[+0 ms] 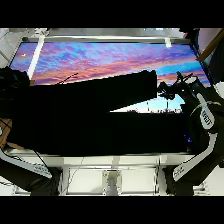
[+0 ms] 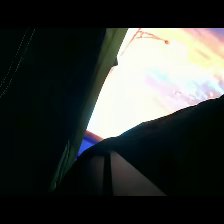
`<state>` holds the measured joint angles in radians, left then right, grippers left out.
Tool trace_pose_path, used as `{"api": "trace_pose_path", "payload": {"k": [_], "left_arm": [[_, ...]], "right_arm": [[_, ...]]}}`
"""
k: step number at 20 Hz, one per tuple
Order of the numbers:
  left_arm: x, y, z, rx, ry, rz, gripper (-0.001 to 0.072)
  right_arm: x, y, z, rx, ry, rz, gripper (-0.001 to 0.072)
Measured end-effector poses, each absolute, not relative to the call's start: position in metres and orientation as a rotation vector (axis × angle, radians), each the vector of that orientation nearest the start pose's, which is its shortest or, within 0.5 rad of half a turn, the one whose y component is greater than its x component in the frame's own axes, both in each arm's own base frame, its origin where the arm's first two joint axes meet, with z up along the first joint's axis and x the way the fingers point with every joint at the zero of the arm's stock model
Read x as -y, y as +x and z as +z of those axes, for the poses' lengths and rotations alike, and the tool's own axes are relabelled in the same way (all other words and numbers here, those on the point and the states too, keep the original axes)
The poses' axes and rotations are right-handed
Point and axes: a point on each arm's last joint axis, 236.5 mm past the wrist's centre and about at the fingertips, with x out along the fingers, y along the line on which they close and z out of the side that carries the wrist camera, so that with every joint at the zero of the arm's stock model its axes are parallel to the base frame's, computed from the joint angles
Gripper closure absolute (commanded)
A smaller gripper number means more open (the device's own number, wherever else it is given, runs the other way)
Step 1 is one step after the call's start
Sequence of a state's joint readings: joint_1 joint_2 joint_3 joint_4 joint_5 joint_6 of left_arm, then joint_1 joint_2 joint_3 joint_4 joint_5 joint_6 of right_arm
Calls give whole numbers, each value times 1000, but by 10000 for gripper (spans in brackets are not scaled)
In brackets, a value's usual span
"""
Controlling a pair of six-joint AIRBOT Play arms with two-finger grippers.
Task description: Fold the clothes and pants, and hang the long-sleeved shirts on hangers.
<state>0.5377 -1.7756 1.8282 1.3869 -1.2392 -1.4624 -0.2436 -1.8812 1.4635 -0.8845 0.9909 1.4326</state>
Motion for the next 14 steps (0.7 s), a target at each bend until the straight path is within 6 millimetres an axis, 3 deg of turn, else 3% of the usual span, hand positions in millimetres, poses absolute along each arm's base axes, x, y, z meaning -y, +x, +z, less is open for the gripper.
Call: {"api": "trace_pose_path", "payload": {"k": [1,3,7,10,13,14], "left_arm": [[-236,475,24,-1120,-372,293,688],[-235,474,24,-1122,-373,293,688],[-235,473,25,-1125,-375,294,687],[-238,471,33,-1114,-361,305,688],[-248,464,41,-1116,-313,343,687],[-251,462,42,-1118,-301,353,687]], "right_arm": [[-6,513,-103,-1229,748,107,332],[-14,513,-106,-1234,731,119,694],[-31,514,-90,-1251,708,182,708],[-34,520,-37,-1221,630,256,708],[-40,518,32,-1173,511,328,706],[-45,514,45,-1174,476,347,620]]}}
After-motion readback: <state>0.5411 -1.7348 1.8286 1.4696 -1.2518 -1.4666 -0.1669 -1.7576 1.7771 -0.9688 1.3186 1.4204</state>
